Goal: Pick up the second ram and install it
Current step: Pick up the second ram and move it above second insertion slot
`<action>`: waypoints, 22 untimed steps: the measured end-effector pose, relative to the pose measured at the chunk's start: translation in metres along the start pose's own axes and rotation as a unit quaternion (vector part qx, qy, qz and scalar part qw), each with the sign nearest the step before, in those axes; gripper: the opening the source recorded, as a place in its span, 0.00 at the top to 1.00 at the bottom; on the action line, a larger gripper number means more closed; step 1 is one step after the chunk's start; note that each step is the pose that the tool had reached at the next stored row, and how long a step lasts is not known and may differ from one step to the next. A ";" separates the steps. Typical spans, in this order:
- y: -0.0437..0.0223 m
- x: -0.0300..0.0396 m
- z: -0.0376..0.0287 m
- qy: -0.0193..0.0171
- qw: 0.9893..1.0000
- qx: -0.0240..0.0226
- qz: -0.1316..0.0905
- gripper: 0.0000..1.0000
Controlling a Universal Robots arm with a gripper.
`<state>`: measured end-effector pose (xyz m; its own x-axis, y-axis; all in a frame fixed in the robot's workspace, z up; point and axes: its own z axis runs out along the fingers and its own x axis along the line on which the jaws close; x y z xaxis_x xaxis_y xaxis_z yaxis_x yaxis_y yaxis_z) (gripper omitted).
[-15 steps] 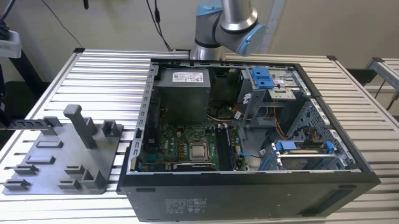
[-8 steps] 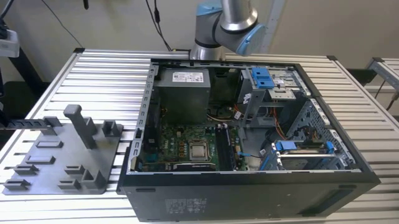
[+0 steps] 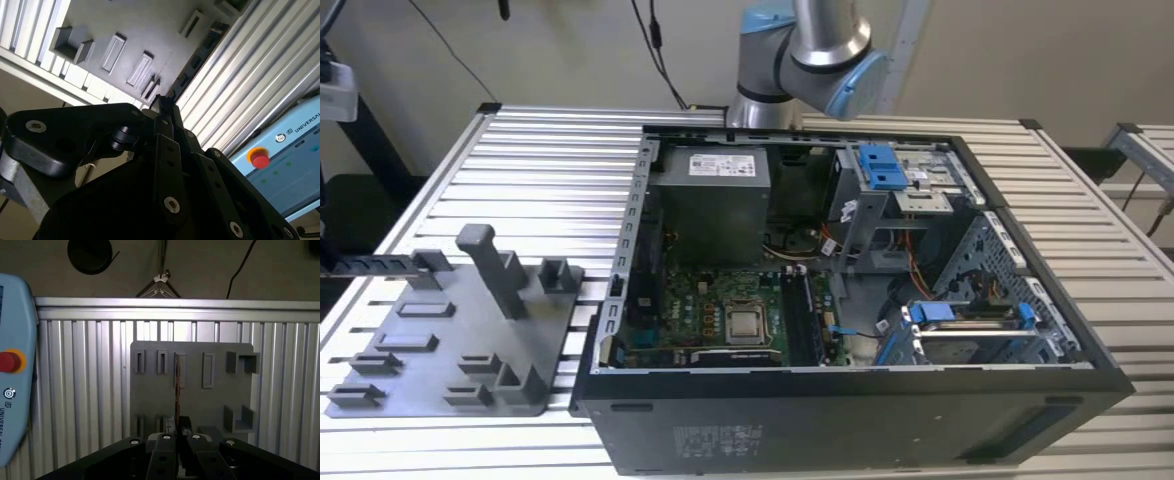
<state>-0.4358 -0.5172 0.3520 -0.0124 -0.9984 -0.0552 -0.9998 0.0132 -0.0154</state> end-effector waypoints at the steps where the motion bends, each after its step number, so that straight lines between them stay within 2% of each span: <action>1: 0.0003 0.0000 -0.0002 0.000 1.000 0.000 0.000 0.86; 14: 0.0021 0.0000 -0.0009 0.000 1.000 0.001 0.000 0.86; 22: 0.0046 0.0000 -0.0011 0.000 1.000 0.004 0.000 0.86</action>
<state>-0.4404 -0.5172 0.3530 -0.0118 -0.9984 -0.0552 -0.9997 0.0131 -0.0228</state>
